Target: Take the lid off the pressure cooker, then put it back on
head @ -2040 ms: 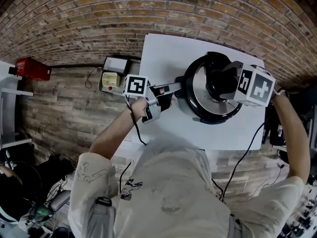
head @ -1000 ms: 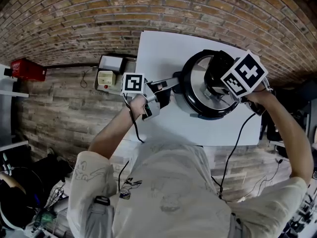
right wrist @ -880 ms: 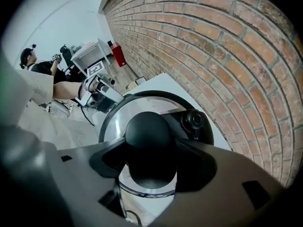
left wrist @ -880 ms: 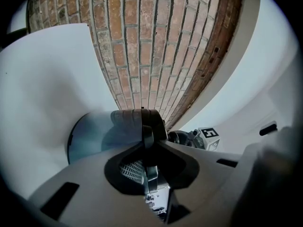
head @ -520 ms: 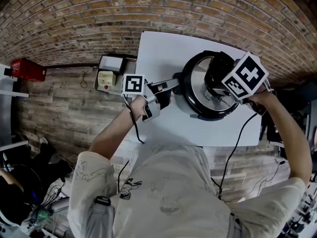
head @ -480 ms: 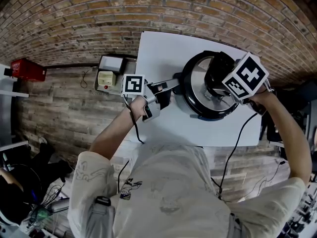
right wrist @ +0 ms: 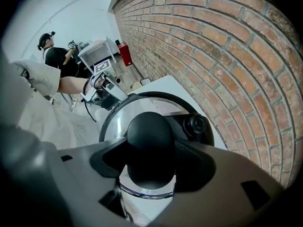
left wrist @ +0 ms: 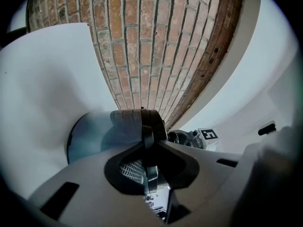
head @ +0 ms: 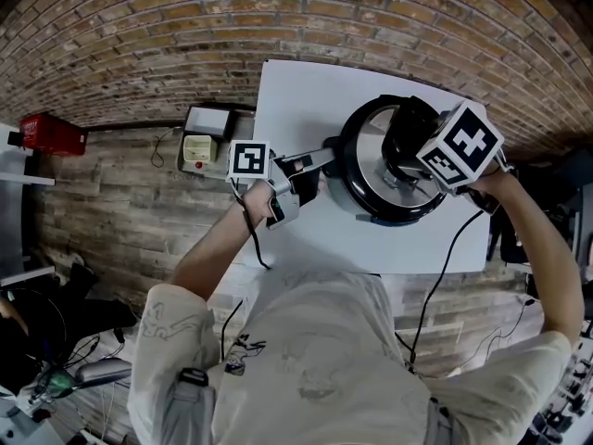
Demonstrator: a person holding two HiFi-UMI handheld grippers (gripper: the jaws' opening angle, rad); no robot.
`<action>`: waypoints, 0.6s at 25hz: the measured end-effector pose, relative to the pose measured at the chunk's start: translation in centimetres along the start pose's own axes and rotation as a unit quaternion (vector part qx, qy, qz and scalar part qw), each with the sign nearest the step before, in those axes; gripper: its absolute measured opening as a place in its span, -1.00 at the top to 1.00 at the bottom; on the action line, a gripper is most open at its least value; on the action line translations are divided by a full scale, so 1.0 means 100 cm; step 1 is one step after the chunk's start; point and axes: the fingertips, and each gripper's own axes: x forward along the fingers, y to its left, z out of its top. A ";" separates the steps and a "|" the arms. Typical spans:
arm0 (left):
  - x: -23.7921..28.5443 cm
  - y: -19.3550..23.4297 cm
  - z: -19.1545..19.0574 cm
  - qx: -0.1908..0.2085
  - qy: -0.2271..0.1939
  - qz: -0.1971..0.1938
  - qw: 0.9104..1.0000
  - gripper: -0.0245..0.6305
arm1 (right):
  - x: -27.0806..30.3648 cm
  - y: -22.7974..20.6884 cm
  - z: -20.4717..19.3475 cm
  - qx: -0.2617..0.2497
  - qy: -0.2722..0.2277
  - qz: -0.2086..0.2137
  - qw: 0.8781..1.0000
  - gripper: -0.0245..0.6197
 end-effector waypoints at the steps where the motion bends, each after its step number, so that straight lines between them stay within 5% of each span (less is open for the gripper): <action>1: 0.000 0.000 0.000 0.000 0.000 -0.001 1.000 0.71 | 0.000 0.000 0.000 -0.002 0.001 0.000 1.000 0.01; 15: 0.000 0.000 0.000 0.001 0.001 -0.006 1.000 0.71 | -0.025 -0.003 0.001 -0.004 -0.003 -0.010 1.000 0.01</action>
